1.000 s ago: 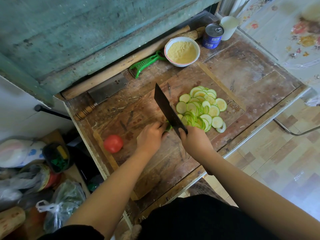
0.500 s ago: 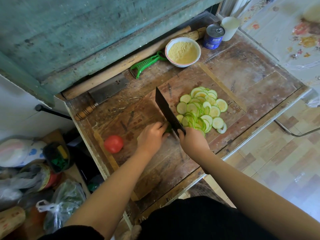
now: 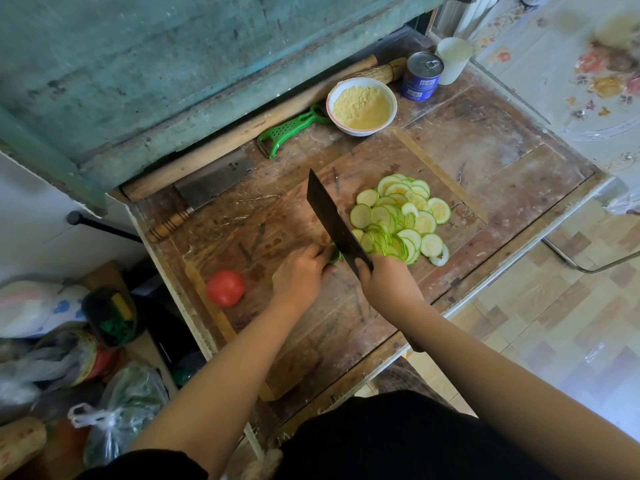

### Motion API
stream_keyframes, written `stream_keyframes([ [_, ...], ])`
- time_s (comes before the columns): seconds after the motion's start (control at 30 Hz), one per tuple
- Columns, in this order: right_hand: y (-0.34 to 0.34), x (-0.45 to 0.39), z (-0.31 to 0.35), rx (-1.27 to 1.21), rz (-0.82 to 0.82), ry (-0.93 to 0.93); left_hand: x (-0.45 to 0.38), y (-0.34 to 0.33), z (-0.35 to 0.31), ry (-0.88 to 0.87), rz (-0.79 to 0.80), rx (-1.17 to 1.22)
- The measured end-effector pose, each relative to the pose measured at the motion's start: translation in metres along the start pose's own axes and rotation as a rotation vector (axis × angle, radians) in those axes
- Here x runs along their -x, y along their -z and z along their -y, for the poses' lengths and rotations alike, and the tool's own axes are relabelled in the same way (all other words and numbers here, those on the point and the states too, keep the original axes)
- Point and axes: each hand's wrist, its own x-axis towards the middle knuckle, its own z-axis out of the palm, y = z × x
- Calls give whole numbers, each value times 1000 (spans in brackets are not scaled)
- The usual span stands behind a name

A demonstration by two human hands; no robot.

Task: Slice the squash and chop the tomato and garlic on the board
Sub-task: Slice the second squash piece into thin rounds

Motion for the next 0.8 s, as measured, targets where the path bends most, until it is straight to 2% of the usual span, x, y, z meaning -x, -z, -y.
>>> stream_keyframes([
  [0.23,-8,-9,1,11,48,-74,-3,-2,1,-11,25,8],
  [0.8,0,0,4,-37,-6,0,-1,-2,4,11,40,16],
])
